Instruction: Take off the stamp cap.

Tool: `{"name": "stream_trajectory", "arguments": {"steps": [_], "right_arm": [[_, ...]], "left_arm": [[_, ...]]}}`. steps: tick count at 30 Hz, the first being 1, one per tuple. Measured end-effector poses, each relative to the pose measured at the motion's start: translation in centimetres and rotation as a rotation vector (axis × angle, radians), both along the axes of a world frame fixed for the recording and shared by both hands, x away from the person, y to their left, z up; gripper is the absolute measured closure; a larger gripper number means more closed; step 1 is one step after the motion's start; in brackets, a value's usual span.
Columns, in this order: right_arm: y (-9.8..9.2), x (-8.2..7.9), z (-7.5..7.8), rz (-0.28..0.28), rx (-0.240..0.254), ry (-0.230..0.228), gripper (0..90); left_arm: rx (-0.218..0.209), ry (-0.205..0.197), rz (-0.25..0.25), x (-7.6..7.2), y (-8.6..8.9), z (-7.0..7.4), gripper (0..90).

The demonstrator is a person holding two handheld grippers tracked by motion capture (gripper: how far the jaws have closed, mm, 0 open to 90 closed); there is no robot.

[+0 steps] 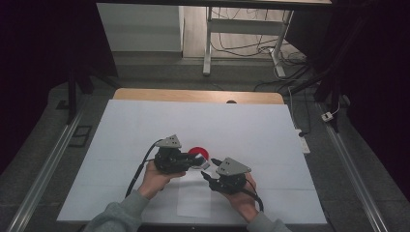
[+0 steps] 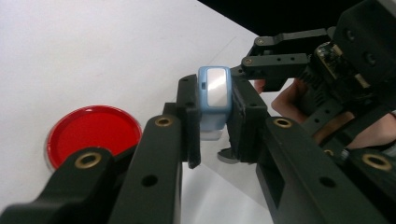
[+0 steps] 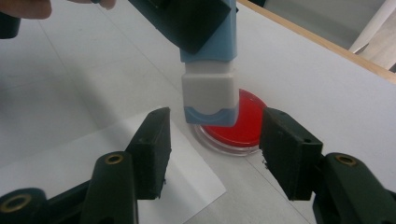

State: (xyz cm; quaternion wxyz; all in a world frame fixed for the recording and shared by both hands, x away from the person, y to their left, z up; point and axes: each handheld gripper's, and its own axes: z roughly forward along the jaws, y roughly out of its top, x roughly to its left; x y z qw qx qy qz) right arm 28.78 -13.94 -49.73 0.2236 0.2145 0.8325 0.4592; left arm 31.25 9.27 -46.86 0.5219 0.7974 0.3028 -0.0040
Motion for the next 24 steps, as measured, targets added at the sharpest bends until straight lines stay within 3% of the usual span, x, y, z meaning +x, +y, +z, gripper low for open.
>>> {"name": "stream_trajectory", "arguments": {"steps": [12,24], "right_arm": [[0.14,-0.03,-0.07,-0.006,-0.018,-0.004,55.7],[0.30,-0.16,-0.06,-0.007,-0.020,-0.002,59.9]], "left_arm": [[0.004,0.005,-0.003,0.00,-0.22,-0.20,75.7],[-0.005,0.007,0.001,-0.04,-0.28,-0.23,75.7]]}}
